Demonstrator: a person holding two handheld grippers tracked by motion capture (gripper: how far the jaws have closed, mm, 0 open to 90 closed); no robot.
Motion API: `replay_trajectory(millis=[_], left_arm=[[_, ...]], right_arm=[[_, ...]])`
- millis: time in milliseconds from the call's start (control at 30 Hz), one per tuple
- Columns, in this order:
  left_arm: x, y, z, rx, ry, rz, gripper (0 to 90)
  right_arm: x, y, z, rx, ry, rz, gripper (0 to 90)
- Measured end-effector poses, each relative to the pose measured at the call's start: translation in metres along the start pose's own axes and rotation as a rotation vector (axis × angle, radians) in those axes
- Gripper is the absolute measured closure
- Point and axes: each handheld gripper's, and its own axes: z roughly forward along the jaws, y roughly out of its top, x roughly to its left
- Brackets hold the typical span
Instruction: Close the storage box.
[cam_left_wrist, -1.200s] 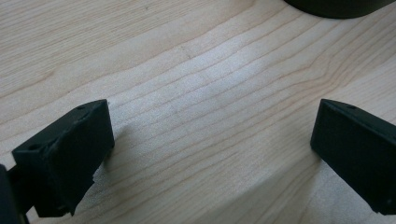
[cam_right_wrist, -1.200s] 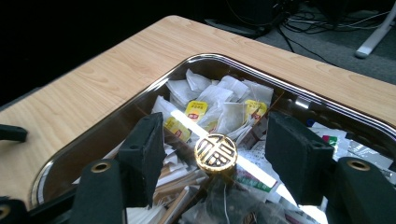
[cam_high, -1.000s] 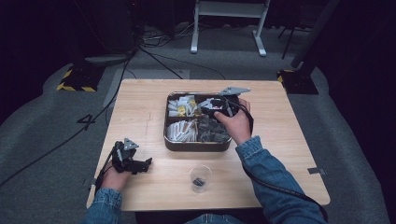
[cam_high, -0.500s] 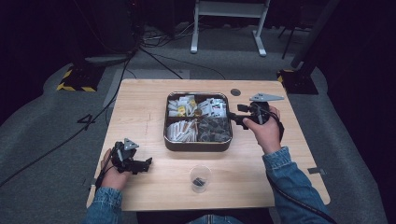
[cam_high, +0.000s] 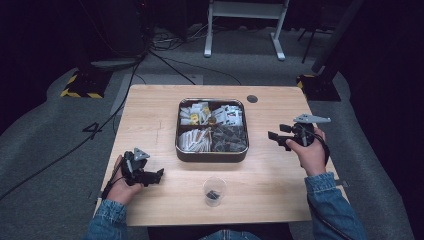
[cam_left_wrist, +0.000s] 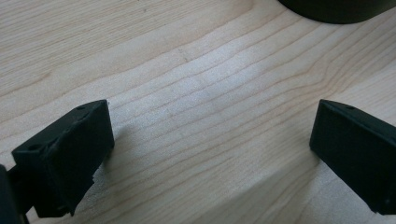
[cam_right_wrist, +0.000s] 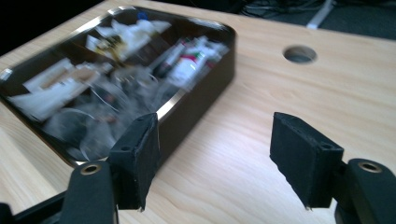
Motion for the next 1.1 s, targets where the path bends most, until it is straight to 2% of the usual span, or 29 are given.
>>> replay_trajectory(millis=[67, 100, 200, 233, 433, 467, 733, 867, 1000, 1033, 1100], left_arm=[[0.000, 0.000, 0.000, 0.001, 0.001, 0.001, 0.1], [0.000, 0.000, 0.000, 0.003, 0.003, 0.000, 0.0], [0.000, 0.000, 0.000, 0.002, 0.006, 0.002, 0.1], [0.000, 0.000, 0.000, 0.000, 0.010, -0.009, 0.0], [0.001, 0.001, 0.001, -0.001, 0.024, -0.026, 0.2], [0.002, 0.001, 0.001, 0.001, 0.030, -0.032, 0.3], [0.004, 0.001, 0.001, -0.003, 0.036, -0.036, 0.3], [0.005, 0.002, 0.001, -0.001, 0.050, -0.053, 0.3], [0.005, 0.003, 0.002, -0.002, 0.058, -0.062, 0.3], [0.006, 0.003, 0.002, -0.001, 0.062, -0.061, 0.3], [0.006, 0.003, 0.002, 0.000, 0.065, -0.066, 0.4]], right_arm=[[-0.004, -0.004, -0.001, 0.001, -0.009, 0.006, 33.7], [-0.012, -0.011, -0.003, 0.005, -0.023, 0.016, 33.7], [-0.018, -0.016, -0.005, 0.003, -0.038, 0.018, 33.6], [-0.024, -0.022, -0.005, 0.005, -0.056, 0.018, 33.3], [-0.037, -0.039, -0.004, 0.039, -0.084, 0.014, 32.7], [-0.042, -0.048, -0.002, 0.056, -0.101, 0.012, 32.7], [-0.056, -0.074, 0.009, 0.104, -0.112, 0.061, 32.7], [-0.060, -0.084, 0.015, 0.131, -0.122, 0.071, 32.7], [-0.061, -0.088, 0.017, 0.122, -0.150, 0.043, 32.3], [-0.062, -0.088, 0.019, 0.122, -0.161, 0.018, 31.3], [-0.062, -0.088, 0.019, 0.125, -0.166, 0.012, 31.3]])
